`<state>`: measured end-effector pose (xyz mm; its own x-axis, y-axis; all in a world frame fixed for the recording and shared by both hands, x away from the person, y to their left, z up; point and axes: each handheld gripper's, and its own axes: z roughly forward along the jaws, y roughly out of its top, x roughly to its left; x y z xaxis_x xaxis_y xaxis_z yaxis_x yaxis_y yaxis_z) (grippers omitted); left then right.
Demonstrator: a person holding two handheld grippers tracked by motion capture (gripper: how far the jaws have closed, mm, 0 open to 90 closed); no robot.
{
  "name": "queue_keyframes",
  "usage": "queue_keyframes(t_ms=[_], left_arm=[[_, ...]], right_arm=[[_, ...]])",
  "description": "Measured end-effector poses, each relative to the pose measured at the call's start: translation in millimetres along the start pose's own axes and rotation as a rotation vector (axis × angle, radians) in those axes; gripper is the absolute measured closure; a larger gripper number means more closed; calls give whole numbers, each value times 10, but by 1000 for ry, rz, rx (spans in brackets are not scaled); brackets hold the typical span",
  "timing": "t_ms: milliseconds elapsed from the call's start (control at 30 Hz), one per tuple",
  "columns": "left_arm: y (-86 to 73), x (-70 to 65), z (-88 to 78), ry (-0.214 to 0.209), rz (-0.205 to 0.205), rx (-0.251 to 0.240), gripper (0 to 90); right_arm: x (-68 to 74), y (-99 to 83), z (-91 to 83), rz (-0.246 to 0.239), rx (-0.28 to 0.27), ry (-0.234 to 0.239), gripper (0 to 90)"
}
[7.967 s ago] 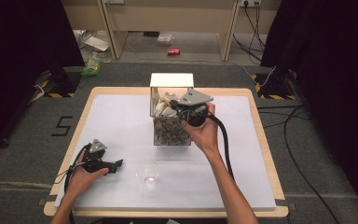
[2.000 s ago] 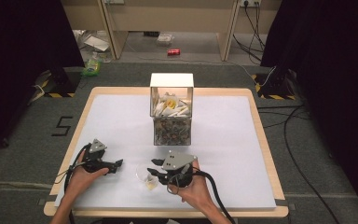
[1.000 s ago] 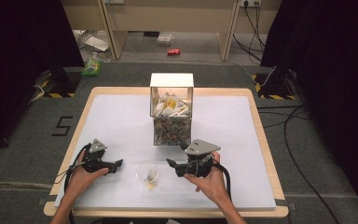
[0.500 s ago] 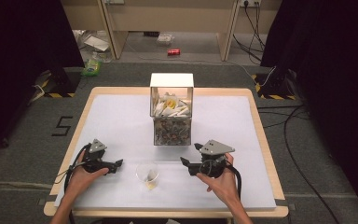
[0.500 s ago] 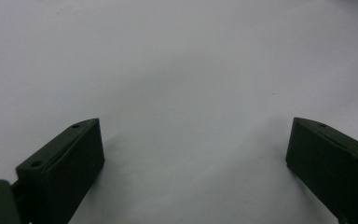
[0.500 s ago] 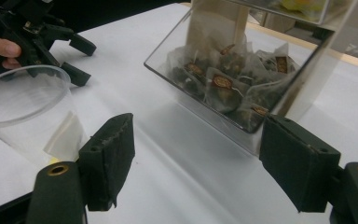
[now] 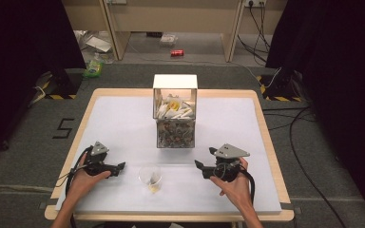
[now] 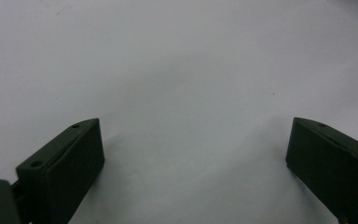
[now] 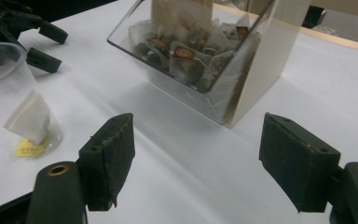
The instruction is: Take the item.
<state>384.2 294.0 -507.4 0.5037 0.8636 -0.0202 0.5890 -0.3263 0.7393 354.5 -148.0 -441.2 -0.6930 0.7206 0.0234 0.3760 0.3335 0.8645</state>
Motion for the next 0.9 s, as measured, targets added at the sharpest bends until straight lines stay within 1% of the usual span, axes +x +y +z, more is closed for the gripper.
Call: queue_keyframes(t_ms=[233, 533, 700, 800, 900], left_arm=[[0, 0, 0, 0, 0, 0, 33], [0, -1, 0, 0, 0, 0, 33], [0, 0, 0, 1, 0, 0, 33], [0, -1, 0, 1, 0, 0, 33], [0, -1, 0, 1, 0, 0, 33]], right_arm=[[-80, -84, -30, 19, 10, -17, 274], [-139, -165, -72, 36, 21, -30, 273], [-172, -238, -92, 51, 41, -44, 237], [-192, -281, -93, 59, 65, -53, 190], [-201, -321, -102, 68, 81, -66, 185]])
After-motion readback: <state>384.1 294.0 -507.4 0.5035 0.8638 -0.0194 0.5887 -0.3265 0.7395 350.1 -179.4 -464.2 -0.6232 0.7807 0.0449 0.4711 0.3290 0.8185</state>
